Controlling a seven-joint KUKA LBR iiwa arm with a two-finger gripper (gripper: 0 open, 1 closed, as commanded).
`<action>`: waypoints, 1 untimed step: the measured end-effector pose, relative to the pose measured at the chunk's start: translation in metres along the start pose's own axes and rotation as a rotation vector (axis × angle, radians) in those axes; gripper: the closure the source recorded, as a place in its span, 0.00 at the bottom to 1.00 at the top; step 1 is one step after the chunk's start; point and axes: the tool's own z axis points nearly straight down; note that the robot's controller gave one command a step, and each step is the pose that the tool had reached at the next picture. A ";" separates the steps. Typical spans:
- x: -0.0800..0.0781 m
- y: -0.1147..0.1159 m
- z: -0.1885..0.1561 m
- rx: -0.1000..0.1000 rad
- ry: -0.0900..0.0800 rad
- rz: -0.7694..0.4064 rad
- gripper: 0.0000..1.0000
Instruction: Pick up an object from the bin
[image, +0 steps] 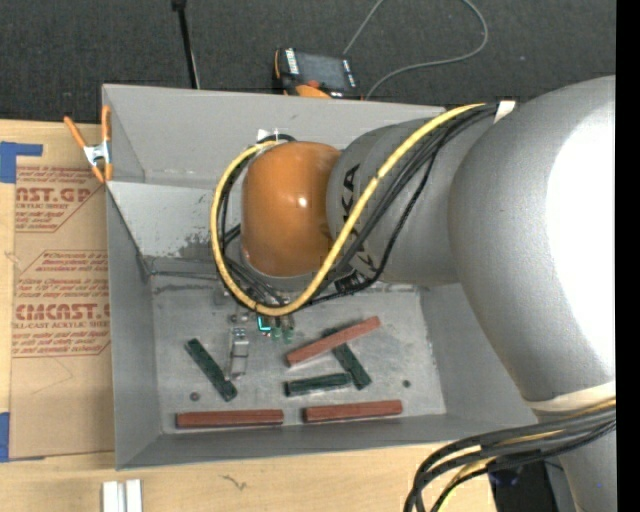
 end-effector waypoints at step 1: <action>0.012 0.045 0.066 0.000 -0.003 -0.345 0.00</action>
Offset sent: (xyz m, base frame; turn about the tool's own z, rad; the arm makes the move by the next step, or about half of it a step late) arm -0.0112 0.0440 -0.0631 -0.3422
